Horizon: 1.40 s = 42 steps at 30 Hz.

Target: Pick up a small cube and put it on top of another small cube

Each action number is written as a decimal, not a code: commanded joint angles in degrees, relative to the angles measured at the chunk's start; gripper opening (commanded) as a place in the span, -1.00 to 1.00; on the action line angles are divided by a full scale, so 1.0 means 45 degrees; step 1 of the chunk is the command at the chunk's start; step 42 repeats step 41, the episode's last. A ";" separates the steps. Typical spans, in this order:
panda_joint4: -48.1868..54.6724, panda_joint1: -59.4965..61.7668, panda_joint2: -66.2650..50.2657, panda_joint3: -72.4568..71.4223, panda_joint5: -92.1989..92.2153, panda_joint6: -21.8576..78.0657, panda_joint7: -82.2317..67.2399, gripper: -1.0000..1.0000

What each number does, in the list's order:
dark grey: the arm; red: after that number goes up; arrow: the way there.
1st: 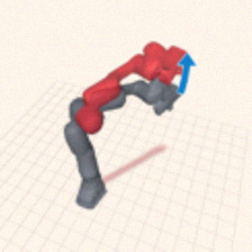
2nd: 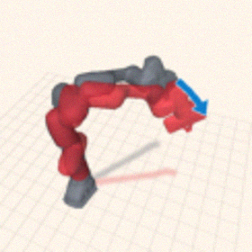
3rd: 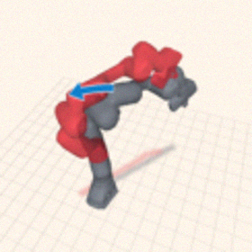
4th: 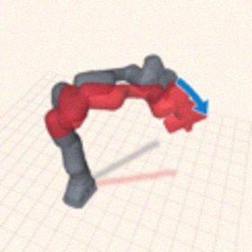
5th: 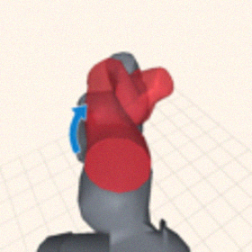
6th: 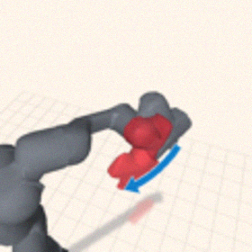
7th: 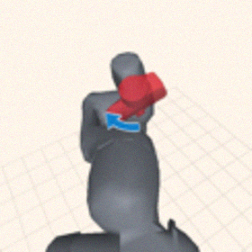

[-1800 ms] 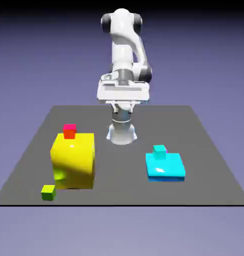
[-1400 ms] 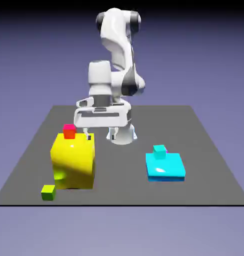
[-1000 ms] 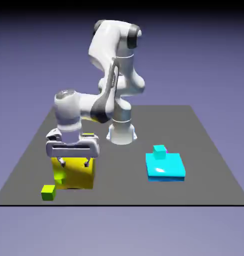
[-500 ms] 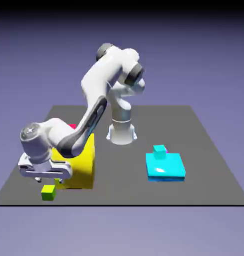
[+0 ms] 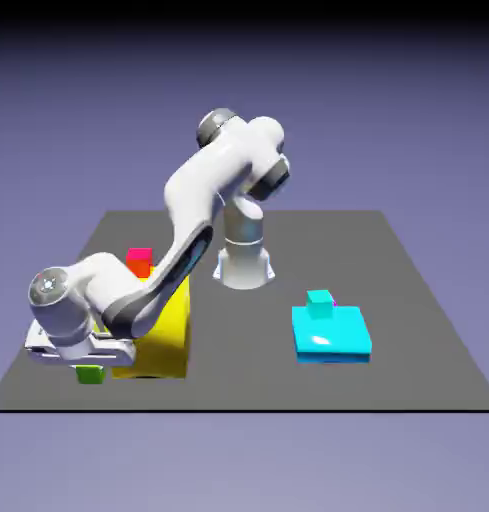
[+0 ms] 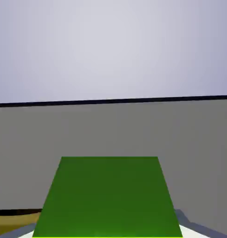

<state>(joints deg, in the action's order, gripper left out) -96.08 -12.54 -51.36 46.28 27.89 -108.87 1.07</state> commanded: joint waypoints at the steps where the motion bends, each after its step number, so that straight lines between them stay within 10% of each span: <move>1: -0.0394 -0.0087 0.0458 -0.0462 -0.0312 -0.0091 0.0112 -1.00; 30: -1.1787 -0.2600 1.3724 -1.3844 -0.8577 -0.2429 0.3106 -1.00; 37: -1.3086 -0.2346 1.2331 -1.3892 -1.0099 -0.5043 0.4170 -1.00; 38: -1.3086 -0.2346 1.2331 -1.3892 -1.0100 -0.5044 0.4170 1.00; 42: -1.2644 -0.2483 1.3073 -1.4013 -0.9529 -0.3938 0.3742 1.00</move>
